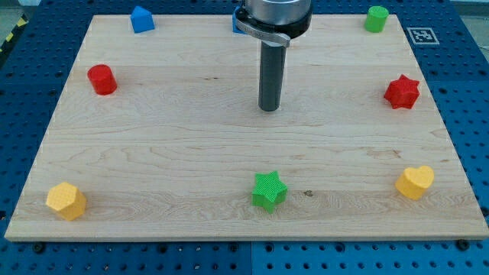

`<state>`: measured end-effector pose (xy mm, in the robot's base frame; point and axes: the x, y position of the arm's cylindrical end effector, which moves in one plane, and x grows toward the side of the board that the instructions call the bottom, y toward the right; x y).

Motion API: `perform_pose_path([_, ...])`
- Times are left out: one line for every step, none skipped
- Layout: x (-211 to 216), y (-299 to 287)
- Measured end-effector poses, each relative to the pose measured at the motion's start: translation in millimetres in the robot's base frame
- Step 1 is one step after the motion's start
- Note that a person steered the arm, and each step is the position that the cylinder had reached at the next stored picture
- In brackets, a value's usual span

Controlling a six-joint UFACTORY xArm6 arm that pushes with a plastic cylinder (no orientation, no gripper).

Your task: Move the blue triangle to blue cube

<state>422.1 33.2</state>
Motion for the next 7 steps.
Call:
perform_pose_path([0.0, 1.3])
perform_pose_path([-23.0, -29.9])
perform_pose_path([-58.0, -107.6])
perform_pose_path([-107.2, -191.7])
perform_pose_path([-164.6, -268.6])
perform_pose_path([-177.1, -270.3])
perform_pose_path([-214.4, -247.5])
